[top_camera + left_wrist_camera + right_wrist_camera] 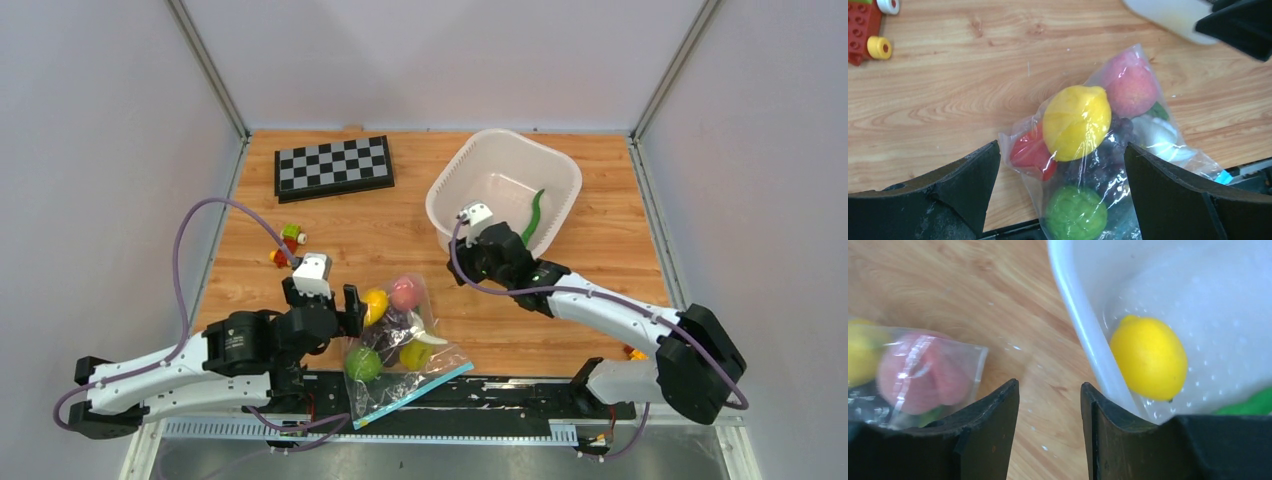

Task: Place the food in the zip-top bag and seal the zipper
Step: Adjust the bin at the center of the board, then adjust the zipper food storage bag at the center of the board, then reset both arms

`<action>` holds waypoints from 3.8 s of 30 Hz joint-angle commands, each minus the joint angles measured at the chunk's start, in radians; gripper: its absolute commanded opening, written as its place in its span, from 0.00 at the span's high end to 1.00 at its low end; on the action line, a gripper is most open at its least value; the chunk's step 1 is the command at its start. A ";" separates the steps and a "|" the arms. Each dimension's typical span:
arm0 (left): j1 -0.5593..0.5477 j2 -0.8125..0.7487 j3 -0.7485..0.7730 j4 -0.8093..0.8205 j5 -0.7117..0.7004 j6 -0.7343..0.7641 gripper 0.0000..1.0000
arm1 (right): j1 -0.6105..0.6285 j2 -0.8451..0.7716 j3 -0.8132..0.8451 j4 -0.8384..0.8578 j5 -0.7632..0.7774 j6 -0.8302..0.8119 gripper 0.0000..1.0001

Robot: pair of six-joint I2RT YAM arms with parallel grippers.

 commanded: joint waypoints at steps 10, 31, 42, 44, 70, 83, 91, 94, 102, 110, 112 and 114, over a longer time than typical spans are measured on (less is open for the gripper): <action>0.002 0.003 -0.108 -0.030 0.055 -0.243 0.00 | -0.061 -0.143 -0.066 0.130 -0.577 0.012 0.49; 0.013 0.061 -0.254 0.333 0.132 -0.036 0.07 | 0.060 0.235 0.188 -0.127 -0.595 -0.101 0.75; 0.349 0.194 -0.194 0.585 0.314 0.265 0.12 | 0.048 0.154 0.153 0.025 -0.224 -0.025 0.93; 0.379 0.229 -0.164 0.612 0.318 0.308 0.12 | 0.020 0.147 0.152 0.055 -0.172 -0.024 0.93; 0.444 0.168 0.089 0.452 0.214 0.467 0.00 | -0.077 -0.427 0.012 -0.113 0.122 0.097 0.00; 0.825 0.241 0.221 0.412 0.479 0.536 0.00 | -0.473 -0.432 0.169 -0.286 -0.015 0.109 0.00; 1.015 0.302 0.296 0.401 0.594 0.456 0.00 | -0.648 -0.387 0.257 -0.365 -0.001 0.060 0.00; 1.021 0.330 0.307 0.414 0.610 0.366 0.00 | -0.697 -0.390 0.259 -0.390 0.060 0.110 0.00; 1.021 0.316 0.346 0.341 0.521 0.341 0.00 | -0.709 -0.345 0.319 -0.383 -0.001 0.099 0.00; 1.021 0.252 0.340 0.286 0.430 0.394 0.00 | -0.709 -0.262 0.422 -0.372 0.019 0.165 0.00; 1.021 0.265 0.359 0.251 0.411 0.405 0.00 | -0.709 -0.252 0.430 -0.370 0.024 0.163 0.00; 1.021 0.283 0.382 0.224 0.393 0.421 0.00 | -0.709 -0.244 0.448 -0.383 0.028 0.150 0.00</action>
